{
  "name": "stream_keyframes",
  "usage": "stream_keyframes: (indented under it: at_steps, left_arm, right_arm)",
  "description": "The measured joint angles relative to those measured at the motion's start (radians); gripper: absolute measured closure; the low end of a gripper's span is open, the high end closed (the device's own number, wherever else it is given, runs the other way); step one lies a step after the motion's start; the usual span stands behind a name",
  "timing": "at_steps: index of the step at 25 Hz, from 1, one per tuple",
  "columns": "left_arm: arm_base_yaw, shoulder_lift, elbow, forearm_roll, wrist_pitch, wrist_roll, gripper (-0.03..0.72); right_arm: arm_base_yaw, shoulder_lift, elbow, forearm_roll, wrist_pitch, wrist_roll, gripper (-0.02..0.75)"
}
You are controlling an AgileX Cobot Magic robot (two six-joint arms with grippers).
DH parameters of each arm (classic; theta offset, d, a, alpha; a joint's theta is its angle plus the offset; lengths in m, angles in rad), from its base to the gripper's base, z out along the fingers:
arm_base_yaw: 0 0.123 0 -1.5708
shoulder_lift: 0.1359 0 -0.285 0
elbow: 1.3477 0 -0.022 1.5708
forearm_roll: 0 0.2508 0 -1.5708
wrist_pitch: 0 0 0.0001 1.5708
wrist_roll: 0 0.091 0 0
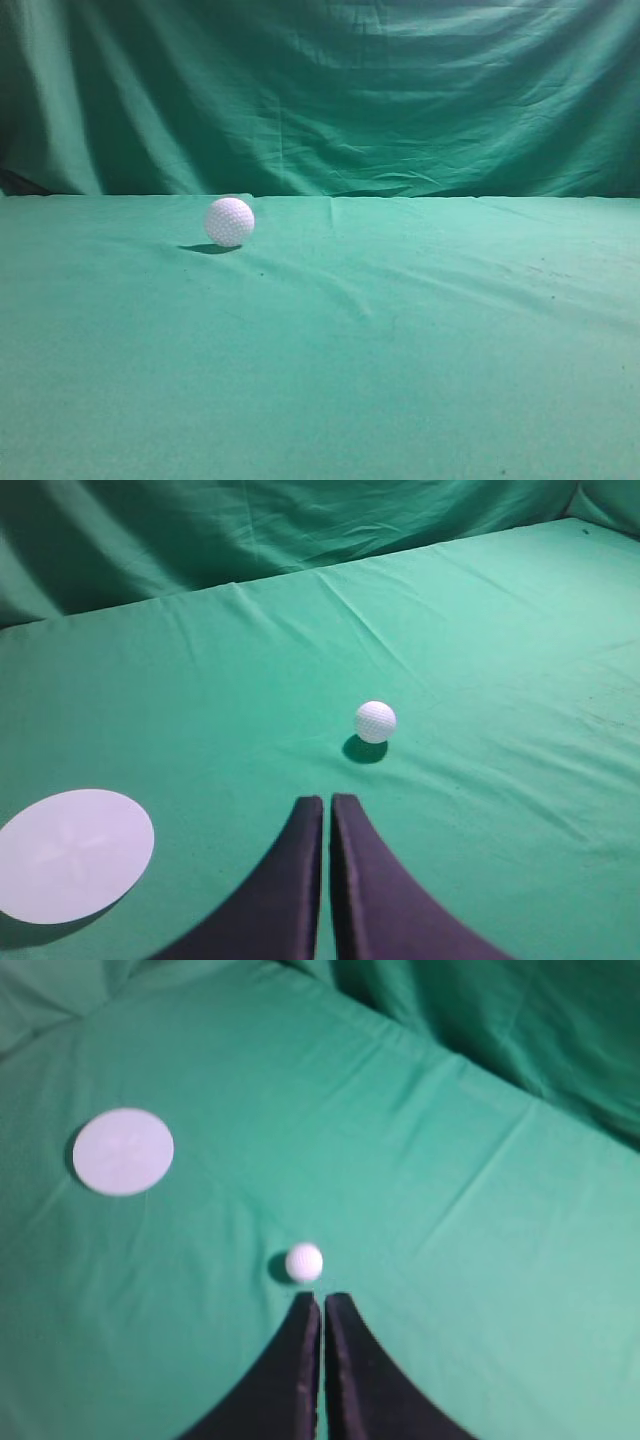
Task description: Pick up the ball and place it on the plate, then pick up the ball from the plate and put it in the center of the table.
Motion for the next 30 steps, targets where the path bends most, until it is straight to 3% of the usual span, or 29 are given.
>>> stream_keyframes:
  at_steps: [4,18,25,30]
  left_arm:
    - [0.0,-0.08,0.049,-0.006,0.018,0.0,0.688]
    - [0.0,-0.123,0.179,-0.007,-0.049,0.0,0.688]
    - [0.0,-0.123,0.208,-0.005,-0.064,0.0,0.688]
    - [0.0,-0.123,0.208,-0.005,-0.064,0.0,0.688]
  right_arm:
    - [0.0,-0.177,0.242,0.0,-0.058,0.009,0.738]
    - [0.0,-0.807,1.104,0.064,-0.533,0.023,0.738]
    - [0.0,-0.99,1.393,0.125,-0.711,0.033,0.738]
    - [0.0,-1.014,1.498,0.187,-0.811,0.06,0.738]
